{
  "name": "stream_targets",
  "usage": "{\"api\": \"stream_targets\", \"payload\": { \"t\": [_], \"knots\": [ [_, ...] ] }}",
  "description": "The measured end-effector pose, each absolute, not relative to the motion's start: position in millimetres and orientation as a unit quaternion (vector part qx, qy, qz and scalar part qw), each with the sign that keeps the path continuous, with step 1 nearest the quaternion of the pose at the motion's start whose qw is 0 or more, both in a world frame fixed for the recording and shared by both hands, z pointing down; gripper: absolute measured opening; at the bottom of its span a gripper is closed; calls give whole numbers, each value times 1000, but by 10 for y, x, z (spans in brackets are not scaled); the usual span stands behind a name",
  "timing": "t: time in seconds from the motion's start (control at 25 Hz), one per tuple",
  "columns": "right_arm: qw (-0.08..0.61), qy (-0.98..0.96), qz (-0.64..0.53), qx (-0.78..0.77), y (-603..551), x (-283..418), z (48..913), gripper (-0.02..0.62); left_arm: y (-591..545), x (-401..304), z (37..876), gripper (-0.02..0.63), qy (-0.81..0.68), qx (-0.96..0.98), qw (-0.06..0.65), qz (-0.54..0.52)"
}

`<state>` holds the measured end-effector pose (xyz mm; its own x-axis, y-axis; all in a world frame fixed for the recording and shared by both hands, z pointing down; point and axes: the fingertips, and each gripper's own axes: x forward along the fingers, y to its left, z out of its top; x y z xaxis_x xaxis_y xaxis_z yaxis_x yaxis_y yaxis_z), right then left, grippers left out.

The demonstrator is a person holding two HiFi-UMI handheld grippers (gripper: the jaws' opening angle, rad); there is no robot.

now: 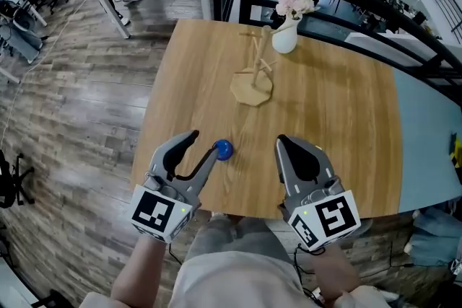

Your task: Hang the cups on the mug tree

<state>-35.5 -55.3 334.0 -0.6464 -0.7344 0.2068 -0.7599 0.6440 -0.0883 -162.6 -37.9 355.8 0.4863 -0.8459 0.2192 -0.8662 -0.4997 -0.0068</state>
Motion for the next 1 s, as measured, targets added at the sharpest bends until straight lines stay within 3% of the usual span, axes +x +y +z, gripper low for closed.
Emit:
{"api": "stream_targets", "payload": {
  "t": [1.0],
  "knots": [
    [123,-899,119,404,-1007,-478,4906,0,-787,-1513,5636,243,-453,868,95,180]
  ]
}}
